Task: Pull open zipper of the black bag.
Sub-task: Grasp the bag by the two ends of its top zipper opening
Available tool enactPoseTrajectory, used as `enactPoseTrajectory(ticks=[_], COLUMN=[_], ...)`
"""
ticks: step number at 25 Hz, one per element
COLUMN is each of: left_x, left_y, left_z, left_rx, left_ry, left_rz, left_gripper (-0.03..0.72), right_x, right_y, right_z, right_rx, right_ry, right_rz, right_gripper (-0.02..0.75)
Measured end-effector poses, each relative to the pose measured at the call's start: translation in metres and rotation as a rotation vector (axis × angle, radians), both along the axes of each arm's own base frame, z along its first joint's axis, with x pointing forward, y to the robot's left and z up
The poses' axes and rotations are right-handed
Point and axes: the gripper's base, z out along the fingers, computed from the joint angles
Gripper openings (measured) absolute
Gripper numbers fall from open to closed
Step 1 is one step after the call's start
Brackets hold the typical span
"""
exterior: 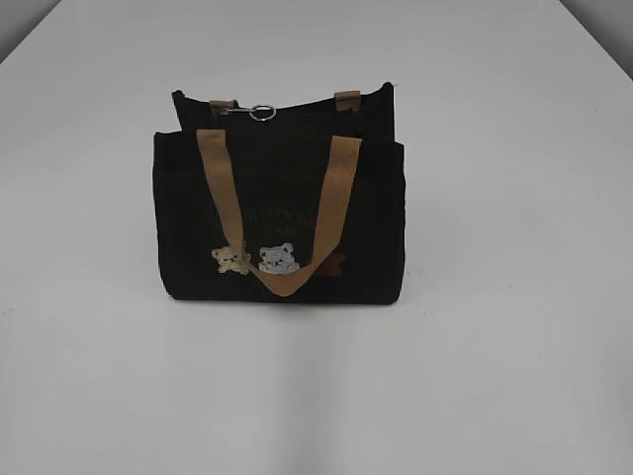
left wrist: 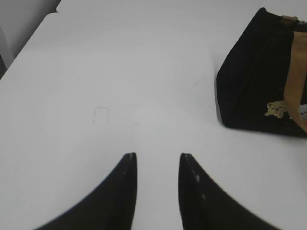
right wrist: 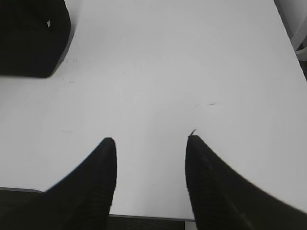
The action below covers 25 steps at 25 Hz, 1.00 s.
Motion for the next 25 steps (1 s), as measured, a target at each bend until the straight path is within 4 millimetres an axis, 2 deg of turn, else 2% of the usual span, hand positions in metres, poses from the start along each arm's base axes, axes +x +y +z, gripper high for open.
enactPoseTrajectory(ticks=[18,21,23,25], left_x=[0.000,0.000,0.009,0.036], left_y=[0.000,-0.006,-0.011,-0.020], left_z=[0.000,0.001,0.007,0.020], left_rx=[-0.002,-0.056,-0.116,-0.207], left_ry=[0.000,0.000,-0.004,-0.017], left_rz=[-0.002,-0.044,-0.081,-0.139], left_gripper=[0.230,0.230,0.230,0.231], right_x=[0.000,0.000,0.000,0.000], right_y=[0.000,0.000,0.000,0.000], right_z=[0.000,0.000,0.000,0.000], right_rx=[0.000,0.000,0.000,0.000], right_ry=[0.000,0.000,0.000,0.000], right_rz=[0.000,0.000,0.000,0.000], right_gripper=[0.371,0.371,0.371,0.371])
